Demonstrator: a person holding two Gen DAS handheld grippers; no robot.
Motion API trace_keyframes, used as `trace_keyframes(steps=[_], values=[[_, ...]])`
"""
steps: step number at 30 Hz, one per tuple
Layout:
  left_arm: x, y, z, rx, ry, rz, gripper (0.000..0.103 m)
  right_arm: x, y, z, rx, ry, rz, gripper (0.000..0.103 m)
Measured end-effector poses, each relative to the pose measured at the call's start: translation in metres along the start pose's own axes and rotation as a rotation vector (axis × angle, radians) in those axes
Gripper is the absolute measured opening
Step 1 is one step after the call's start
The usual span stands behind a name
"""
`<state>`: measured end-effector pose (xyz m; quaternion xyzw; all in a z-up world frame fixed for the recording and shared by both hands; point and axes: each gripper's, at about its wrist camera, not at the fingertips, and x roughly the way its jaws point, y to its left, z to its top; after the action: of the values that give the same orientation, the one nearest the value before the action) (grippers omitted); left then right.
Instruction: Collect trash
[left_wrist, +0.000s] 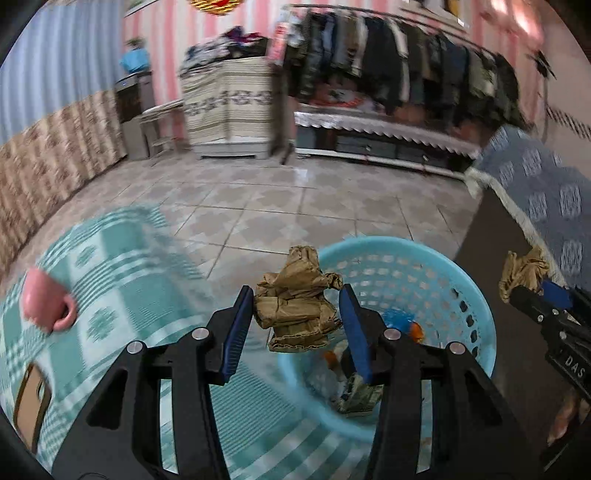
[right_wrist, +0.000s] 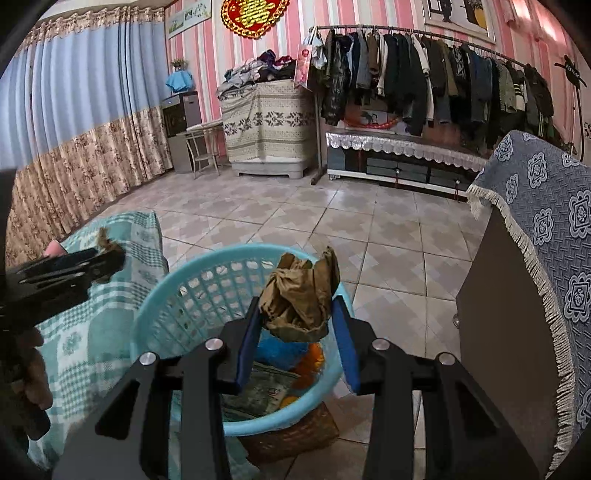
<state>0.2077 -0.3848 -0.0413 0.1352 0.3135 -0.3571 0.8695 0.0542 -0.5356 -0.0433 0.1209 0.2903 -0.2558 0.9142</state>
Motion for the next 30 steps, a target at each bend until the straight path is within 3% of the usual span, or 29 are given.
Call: trace_keyframes(steps=[4, 6, 7, 8, 12, 17, 25, 27, 28, 30], values=[[0.019, -0.015, 0.007, 0.029, 0.021, -0.011, 0.049, 0.008, -0.009, -0.005, 0.021, 0.015, 0.002, 0.039], [0.025, -0.017, 0.011, 0.038, 0.031, -0.003, 0.064, 0.013, -0.011, -0.007, 0.025, 0.020, 0.004, 0.039], [0.027, -0.018, 0.014, 0.040, 0.030, 0.016, 0.078, 0.014, -0.011, -0.007, 0.026, 0.021, 0.003, 0.039], [0.028, -0.016, 0.017, 0.039, 0.020, 0.033, 0.082, 0.016, -0.012, -0.007, 0.027, 0.022, 0.002, 0.039], [0.024, -0.002, 0.025, 0.014, 0.008, 0.048, 0.084, 0.021, -0.008, -0.007, 0.021, 0.025, -0.003, 0.039], [0.006, 0.022, 0.027, -0.029, -0.021, 0.118, 0.093, 0.031, 0.006, -0.007, 0.016, 0.042, 0.008, 0.039], [-0.044, 0.060, 0.017, -0.093, -0.069, 0.203, 0.098, 0.060, 0.034, 0.010, 0.000, 0.079, 0.054, 0.042], [-0.055, 0.067, 0.011, -0.092, -0.074, 0.233, 0.098, 0.063, 0.039, 0.012, 0.008, 0.097, 0.080, 0.056], [-0.062, 0.071, 0.009, -0.097, -0.075, 0.245, 0.098, 0.063, 0.040, 0.011, 0.010, 0.095, 0.076, 0.073], [-0.075, 0.079, 0.003, -0.114, -0.079, 0.254, 0.098, 0.059, 0.043, 0.010, 0.006, 0.087, 0.075, 0.078]])
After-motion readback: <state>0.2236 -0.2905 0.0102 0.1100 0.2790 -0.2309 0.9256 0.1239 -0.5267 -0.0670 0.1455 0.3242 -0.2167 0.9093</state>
